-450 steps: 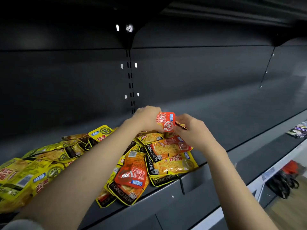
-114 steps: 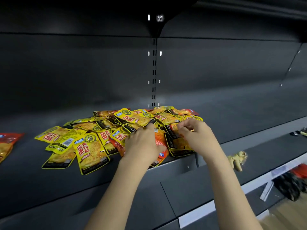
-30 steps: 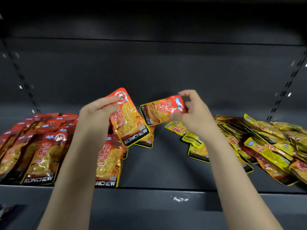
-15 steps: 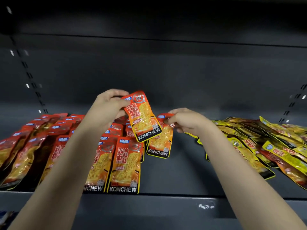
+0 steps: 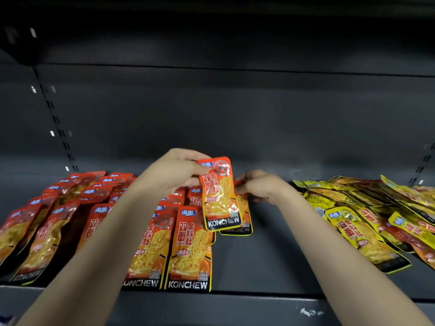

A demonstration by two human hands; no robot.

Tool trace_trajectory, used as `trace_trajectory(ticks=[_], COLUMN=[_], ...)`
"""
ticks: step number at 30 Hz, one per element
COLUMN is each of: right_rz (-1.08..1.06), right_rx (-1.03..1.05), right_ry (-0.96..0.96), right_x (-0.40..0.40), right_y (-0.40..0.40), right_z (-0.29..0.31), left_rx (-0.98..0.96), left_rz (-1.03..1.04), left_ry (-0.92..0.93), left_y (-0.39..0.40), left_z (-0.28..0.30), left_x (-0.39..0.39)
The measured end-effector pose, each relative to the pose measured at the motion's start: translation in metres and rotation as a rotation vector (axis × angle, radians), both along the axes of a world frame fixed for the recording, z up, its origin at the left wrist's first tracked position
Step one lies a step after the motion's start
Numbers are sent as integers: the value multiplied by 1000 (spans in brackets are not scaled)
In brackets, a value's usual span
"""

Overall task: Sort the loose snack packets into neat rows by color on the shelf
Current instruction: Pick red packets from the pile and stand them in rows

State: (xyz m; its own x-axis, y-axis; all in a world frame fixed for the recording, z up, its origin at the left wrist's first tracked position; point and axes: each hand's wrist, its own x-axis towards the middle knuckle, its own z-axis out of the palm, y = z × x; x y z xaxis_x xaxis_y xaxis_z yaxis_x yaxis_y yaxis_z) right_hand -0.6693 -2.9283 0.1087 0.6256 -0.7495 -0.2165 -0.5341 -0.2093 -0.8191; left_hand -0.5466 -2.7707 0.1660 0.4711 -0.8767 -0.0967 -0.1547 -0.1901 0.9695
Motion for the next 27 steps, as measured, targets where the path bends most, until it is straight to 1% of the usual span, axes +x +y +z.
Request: trace_trajectory(ticks=[4, 7, 10, 14, 17, 20, 24, 27], right_rz=[-45, -39, -37, -17, -17, -44, -98, -130], right_rx=[32, -4, -57, -53, -33, -14, -52, -57], right_ry=[-49, -58, -62, -70, -78, -87, -111, -135], right_x=[0, -1, -3, -6, -7, -12, -21, -25], right_y=[-3, -2, -1, -3, -7, -10, -15, -19], right_z=[-4, -5, -3, -2, -3, -1, 3, 2], left_rx=[83, 137, 198, 213, 220, 237, 238, 240], left_rz=[-66, -97, -111, -98, -102, -107, -146, -148], left_ry=[-99, -148, -260, -356, -472, -583, -659, -773], left_y=[-12, -24, -34, -38, -37, -36, -39, -43], left_z=[-7, -15, -22, -24, -24, -22, -21, -23], left_x=[-6, -12, -17, -20, -23, -25, -29, -32])
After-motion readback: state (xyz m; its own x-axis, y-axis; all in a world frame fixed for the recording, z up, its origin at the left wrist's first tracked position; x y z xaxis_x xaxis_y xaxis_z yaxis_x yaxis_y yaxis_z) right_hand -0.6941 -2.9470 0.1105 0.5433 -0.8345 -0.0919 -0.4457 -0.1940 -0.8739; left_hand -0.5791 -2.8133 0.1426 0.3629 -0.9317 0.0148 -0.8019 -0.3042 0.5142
